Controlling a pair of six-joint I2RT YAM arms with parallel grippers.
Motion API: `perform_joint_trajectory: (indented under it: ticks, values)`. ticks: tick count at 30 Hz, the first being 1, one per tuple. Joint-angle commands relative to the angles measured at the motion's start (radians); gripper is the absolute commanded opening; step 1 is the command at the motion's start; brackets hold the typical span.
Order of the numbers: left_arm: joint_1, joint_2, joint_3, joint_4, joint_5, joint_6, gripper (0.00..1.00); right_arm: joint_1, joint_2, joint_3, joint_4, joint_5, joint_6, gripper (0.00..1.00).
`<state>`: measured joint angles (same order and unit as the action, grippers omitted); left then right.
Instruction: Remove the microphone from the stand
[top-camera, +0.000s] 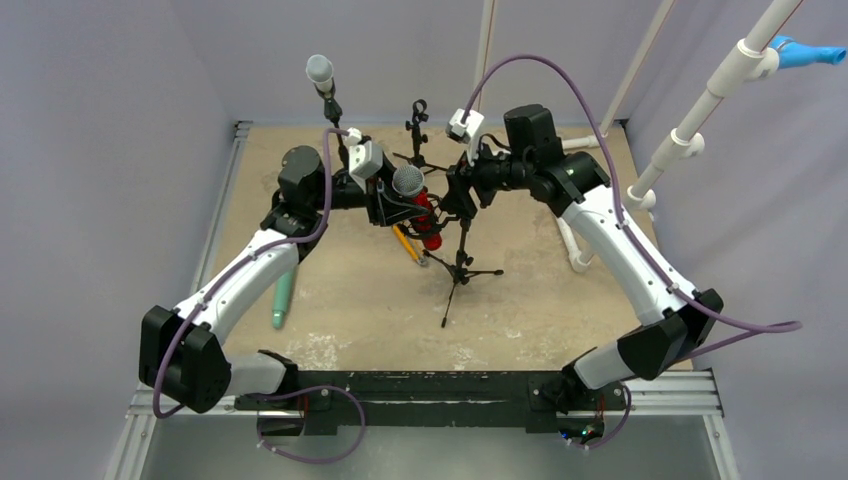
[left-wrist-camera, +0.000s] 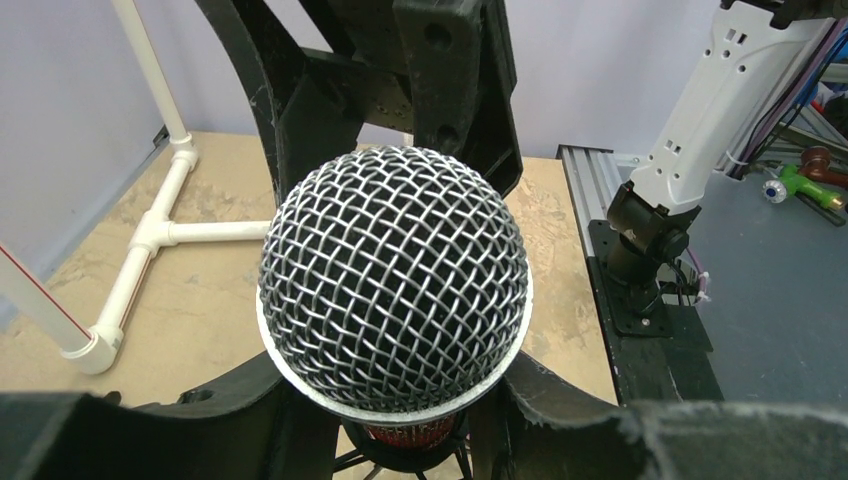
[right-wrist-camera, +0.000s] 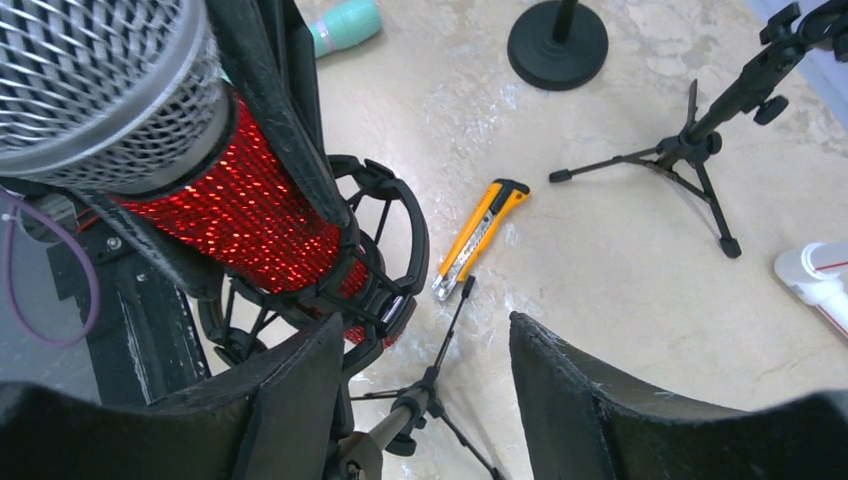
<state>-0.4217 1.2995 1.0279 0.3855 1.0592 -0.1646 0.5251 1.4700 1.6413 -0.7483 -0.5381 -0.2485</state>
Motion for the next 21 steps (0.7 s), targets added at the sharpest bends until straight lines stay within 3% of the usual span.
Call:
perform_joint_trajectory:
  ticks: [1,8,19,21]
  values:
    - [-0.012,-0.02,0.052,-0.048,0.001,0.065,0.0,0.02,0.021,0.047,-0.04,0.057,-0.038,0.58]
    - [-0.015,-0.019,0.061,-0.059,-0.003,0.074,0.0,0.048,0.035,0.056,-0.052,0.107,-0.067,0.46]
    - [-0.015,-0.02,0.078,-0.079,-0.021,0.083,0.0,0.089,0.026,0.04,-0.066,0.201,-0.12,0.03]
    - [-0.015,-0.026,0.077,-0.079,-0.022,0.083,0.0,0.092,0.018,0.036,-0.066,0.213,-0.122,0.0]
